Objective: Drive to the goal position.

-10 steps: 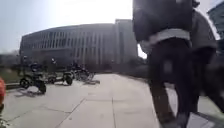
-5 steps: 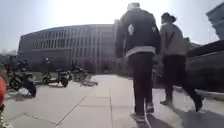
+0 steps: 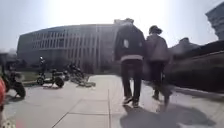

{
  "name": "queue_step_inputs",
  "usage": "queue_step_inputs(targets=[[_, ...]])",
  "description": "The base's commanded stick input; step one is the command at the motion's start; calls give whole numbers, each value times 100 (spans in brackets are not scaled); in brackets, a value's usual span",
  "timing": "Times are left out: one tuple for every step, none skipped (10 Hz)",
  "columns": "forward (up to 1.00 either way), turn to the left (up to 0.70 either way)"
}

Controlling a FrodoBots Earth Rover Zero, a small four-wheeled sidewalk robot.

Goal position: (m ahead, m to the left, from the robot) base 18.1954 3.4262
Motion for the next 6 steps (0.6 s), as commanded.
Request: queue_step_inputs(targets=[[70, -1], [70, -1], [70, -1], [70, -1], [70, -1], [70, -1]])
